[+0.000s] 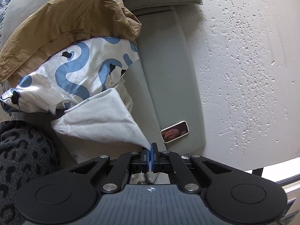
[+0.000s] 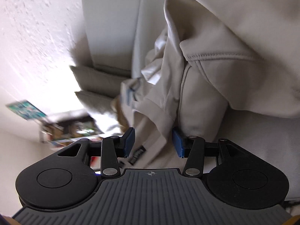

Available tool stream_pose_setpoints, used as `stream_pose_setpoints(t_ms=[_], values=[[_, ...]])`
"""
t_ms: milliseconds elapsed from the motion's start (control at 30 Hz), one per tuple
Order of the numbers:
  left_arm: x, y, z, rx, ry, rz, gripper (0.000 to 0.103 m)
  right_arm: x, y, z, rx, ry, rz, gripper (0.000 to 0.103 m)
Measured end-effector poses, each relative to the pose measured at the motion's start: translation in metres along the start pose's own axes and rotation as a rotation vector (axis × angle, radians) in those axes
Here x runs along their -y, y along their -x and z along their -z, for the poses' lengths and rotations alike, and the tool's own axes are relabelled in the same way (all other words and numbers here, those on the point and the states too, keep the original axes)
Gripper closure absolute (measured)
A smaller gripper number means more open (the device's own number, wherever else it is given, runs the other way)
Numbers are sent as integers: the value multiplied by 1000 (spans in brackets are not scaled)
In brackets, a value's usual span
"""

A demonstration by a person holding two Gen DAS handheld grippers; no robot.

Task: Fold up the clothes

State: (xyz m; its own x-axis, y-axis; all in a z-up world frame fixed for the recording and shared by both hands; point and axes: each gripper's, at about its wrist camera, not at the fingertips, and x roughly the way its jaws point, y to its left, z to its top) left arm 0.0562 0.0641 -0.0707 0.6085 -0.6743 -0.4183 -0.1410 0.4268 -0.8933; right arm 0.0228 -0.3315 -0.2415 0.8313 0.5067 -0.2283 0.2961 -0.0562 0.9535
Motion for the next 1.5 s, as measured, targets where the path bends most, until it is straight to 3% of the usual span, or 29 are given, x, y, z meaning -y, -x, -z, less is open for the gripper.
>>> stream_pose_setpoints(t_ms=[100,233,300,467,567,600,633,767,900,1000,1100,1233,1333,1433,1500], values=[[-4,2,-1,0,-4,6,103,-1,9,-8,57,0,-52,52],[-6,1,0,-11,1,16,103,-8,14,-25,130,45,73,53],[-6,1,0,-17,-2,21,103,-8,14,-31,163,39,106,58],[-7,4,-1,-9,-21,36,103,-11,10,-36,264,72,212,87],[-10,3,-3,-9,-26,28,103,-8,5,-39,269,69,222,91],[-12,3,-4,-1,-29,22,103,-8,4,-40,269,67,220,92],[-14,2,-6,10,-35,16,103,-10,5,-39,274,80,214,99],[-16,-10,-16,41,-60,-1,103,-46,17,-34,312,216,179,101],[3,-18,-11,16,-115,114,103,-113,59,-21,386,380,75,102],[18,-18,-4,-29,-187,192,103,-162,103,9,441,554,12,102],[10,-24,5,-116,-189,181,103,-179,151,47,472,675,0,102],[-33,-43,21,-256,-95,43,103,-140,184,72,430,651,143,102],[-68,-55,40,-349,-30,-103,103,-60,192,65,370,413,234,101],[-82,-53,55,-388,-33,-191,103,-3,189,56,360,228,287,101],[-84,-48,56,-379,-44,-206,103,5,183,58,351,252,328,101]])
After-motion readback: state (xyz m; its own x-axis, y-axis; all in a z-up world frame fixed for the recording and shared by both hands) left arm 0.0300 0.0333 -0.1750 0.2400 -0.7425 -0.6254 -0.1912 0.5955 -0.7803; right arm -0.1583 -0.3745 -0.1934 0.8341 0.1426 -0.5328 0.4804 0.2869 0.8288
